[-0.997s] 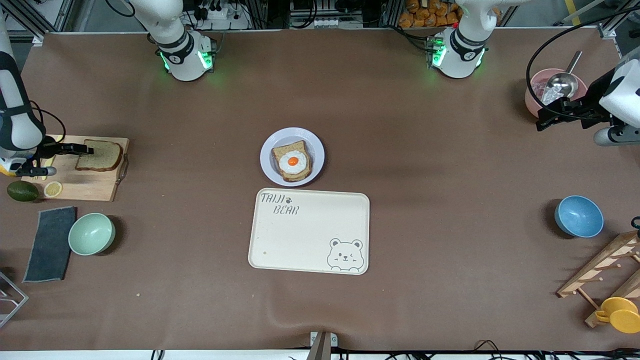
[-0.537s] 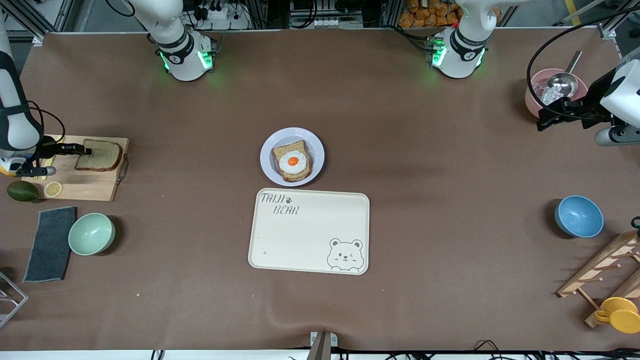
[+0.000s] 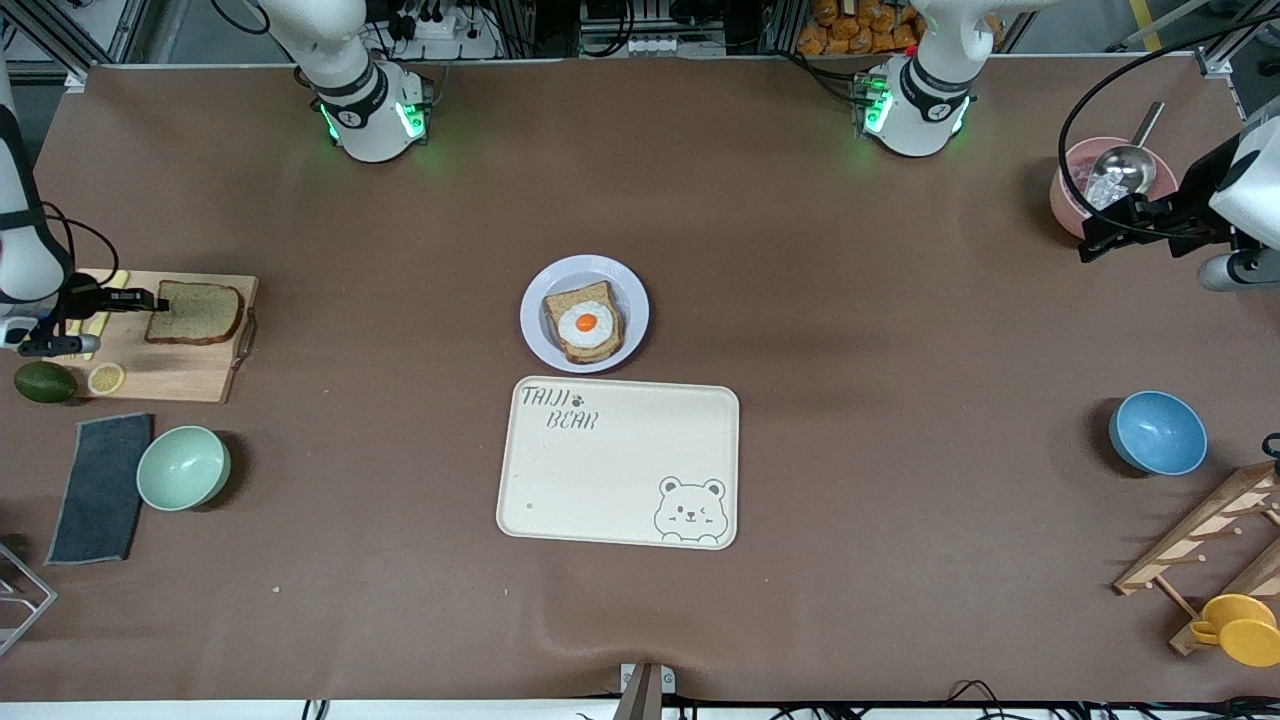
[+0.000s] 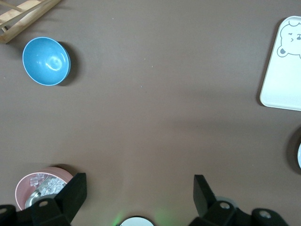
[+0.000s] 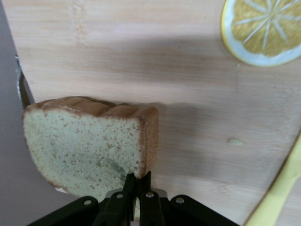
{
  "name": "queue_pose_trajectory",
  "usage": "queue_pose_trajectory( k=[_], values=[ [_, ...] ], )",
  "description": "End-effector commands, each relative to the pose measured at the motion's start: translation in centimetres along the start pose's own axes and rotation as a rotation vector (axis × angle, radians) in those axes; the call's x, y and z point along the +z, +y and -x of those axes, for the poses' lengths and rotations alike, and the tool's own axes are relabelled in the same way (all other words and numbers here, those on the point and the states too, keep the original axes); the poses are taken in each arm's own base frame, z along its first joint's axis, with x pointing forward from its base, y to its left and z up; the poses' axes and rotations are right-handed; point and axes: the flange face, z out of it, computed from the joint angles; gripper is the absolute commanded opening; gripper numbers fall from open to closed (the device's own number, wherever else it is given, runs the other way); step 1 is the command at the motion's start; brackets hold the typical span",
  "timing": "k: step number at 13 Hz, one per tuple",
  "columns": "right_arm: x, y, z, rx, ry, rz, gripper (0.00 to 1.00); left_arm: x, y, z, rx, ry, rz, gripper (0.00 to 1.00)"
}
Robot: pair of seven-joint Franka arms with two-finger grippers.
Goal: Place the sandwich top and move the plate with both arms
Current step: 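Lift the bread slice with the right gripper toward the white plate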
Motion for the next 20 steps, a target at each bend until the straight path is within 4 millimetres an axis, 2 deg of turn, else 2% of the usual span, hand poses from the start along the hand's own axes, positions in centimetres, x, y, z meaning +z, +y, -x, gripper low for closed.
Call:
queue_pose_trajectory(
  k=[1,2,7,9,11,13,15,17,20],
  values=[
    [-2.7,-0.5,-0.4,-0.022,0.013,-0.01,0.0,-0.4,-0.6,0.3,0.004,0.01,0.012,1.0],
    [-4.2,-0.9,-0.4,-0.025,0.014,-0.016,0.0,-0.6,-0.7,0.3,0.004,0.013,0.013,1.0],
    [-11.9,-5.7,-1.9,-0.068,0.031,-0.106,0.0,-0.6,-0.7,0.4,0.002,0.013,0.012,1.0],
    [-13.2,-8.2,-3.5,-0.119,0.028,-0.108,0.0,-0.5,-0.7,0.3,0.002,0.012,0.013,1.0],
    [-14.0,-12.3,-5.5,-0.185,0.044,-0.151,0.0,-0.3,-0.7,0.2,0.004,0.009,0.013,1.0],
    [-15.3,-18.1,-8.2,-0.292,0.036,-0.138,0.0,-0.4,-0.7,0.1,0.004,0.01,0.013,1.0],
    [-15.4,-25.1,-10.9,-0.409,0.016,-0.112,0.0,-0.3,-0.5,0.1,0.005,0.012,0.013,1.0],
    [-13.8,-32.7,-12.9,-0.534,-0.023,-0.081,0.0,-0.2,-0.5,0.0,0.005,0.012,0.013,1.0],
    [-10.2,-46.8,-14.3,-0.752,-0.096,-0.026,0.0,-0.3,-0.4,0.0,0.007,0.016,0.013,1.0]
  ],
)
